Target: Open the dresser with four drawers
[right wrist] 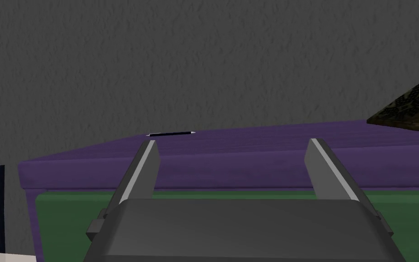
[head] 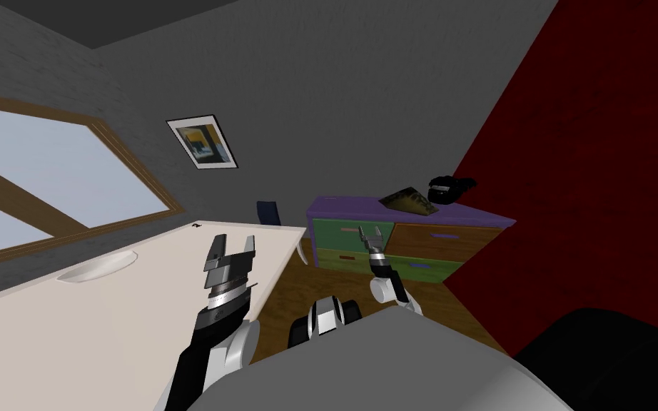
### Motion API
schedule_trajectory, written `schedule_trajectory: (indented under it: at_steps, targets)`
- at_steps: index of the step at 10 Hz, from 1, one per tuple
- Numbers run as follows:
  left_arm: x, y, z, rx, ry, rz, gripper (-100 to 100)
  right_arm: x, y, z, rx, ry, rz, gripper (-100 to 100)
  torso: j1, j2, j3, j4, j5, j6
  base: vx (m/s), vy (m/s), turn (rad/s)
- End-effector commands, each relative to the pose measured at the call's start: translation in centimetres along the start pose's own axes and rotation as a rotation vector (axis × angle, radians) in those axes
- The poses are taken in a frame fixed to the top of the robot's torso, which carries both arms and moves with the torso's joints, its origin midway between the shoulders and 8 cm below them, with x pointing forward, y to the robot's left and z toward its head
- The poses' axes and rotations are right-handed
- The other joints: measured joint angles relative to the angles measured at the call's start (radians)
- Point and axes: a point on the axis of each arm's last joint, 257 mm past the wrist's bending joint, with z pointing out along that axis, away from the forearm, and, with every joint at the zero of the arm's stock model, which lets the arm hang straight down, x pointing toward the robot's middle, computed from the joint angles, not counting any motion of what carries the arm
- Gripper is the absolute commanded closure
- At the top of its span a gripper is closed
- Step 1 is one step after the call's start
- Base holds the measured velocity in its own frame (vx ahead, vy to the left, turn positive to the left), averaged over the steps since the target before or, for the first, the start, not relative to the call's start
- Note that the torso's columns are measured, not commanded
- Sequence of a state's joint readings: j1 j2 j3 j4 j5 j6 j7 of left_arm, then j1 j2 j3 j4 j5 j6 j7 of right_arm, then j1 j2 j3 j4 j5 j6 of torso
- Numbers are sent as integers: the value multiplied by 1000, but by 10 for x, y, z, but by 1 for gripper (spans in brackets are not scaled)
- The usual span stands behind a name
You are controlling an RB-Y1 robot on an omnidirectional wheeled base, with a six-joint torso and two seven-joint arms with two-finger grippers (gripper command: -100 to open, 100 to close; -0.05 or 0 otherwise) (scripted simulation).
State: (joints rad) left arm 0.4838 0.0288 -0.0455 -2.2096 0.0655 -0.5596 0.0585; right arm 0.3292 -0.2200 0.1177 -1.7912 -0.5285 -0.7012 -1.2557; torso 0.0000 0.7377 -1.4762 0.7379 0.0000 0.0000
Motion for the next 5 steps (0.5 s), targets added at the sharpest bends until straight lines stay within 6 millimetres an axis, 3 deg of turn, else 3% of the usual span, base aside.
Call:
schedule_trajectory:
  at_steps: [1,3,4,5]
  targets:
    - [0,0,0,0,0,0,0,-16,5,-5,-23,-25,94,-100,1,0,0,0,0,0,50,4,81]
    - [0,0,0,0,0,0,0,-16,5,-5,-23,-24,141,-100,0,0,0,0,0,0,35,-9,17]
    - [0,0,0,0,0,0,0,-30,9,-8,-45,-46,194,-100,0,1,1,0,0,0,35,-12,70]
    - [0,0,0,0,0,0,0,-30,9,-8,-45,-45,222,-100,0,0,0,0,0,0,40,-11,53]
